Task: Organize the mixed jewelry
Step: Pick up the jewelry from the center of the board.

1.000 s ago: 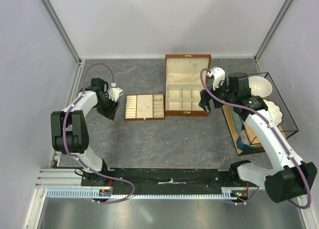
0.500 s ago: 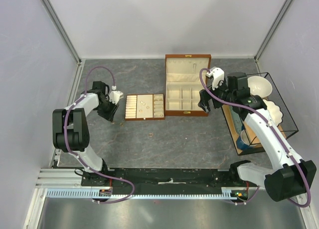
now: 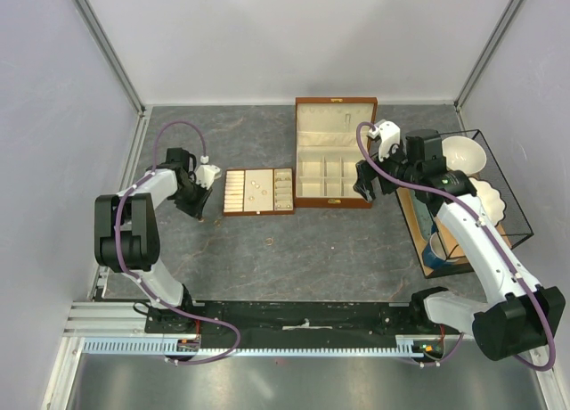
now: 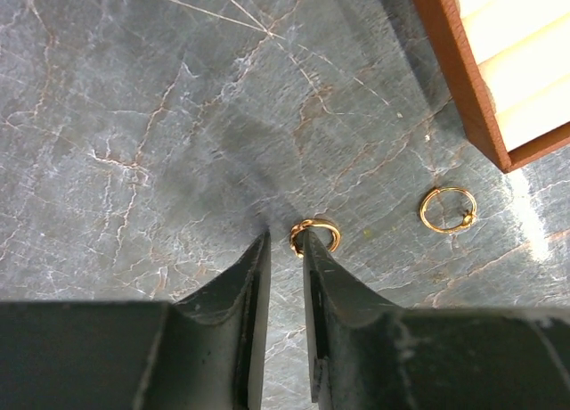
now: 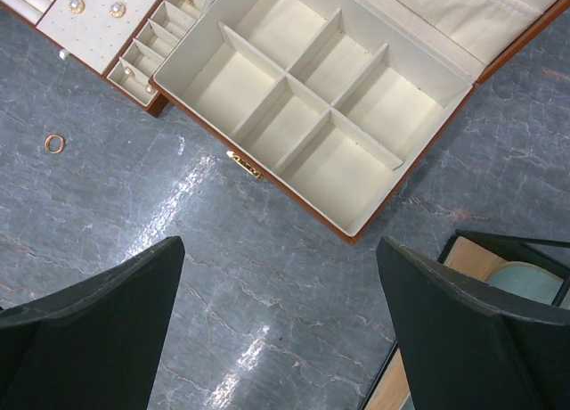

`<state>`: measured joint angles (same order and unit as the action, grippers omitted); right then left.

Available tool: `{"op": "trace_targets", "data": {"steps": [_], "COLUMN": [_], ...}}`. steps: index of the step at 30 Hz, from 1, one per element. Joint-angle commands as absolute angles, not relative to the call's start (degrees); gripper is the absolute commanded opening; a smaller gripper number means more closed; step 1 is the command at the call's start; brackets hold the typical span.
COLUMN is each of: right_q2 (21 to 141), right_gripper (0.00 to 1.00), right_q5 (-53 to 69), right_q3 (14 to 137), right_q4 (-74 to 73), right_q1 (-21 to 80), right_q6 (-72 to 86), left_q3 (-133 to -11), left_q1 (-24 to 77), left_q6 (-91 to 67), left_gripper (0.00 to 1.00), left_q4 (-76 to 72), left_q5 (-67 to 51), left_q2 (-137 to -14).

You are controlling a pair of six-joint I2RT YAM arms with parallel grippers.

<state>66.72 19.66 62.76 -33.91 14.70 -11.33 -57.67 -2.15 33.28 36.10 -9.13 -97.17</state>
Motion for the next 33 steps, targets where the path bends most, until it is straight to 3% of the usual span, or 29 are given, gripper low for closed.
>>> {"op": "trace_targets", "data": {"steps": [1,10,33], "right_q2": [66.0,66.1,74.8], "right_gripper": [0.98,0.98,0.98], "right_q5": [20.4,20.0,20.1], "right_q3": [62.9,63.2,70.4], "right_q4": [-32.6,-33.2,-29.4], "right_q1": [15.0,15.3,24.3], "right_q6": [-10.8,-11.1,-7.8], "left_q3": [-56.6,-56.4,-62.0], "left_q1": [-2.3,-2.1,-1.5], "left_q6": [35.0,35.0,24.2], "left_gripper": [0.23,0.02,0.01], "left_q4": [32.5,32.1,39.1], "left_q5": [-9.0,-10.6,-19.6], "left_q2": [-98.7,-100.6,-80.5]}}
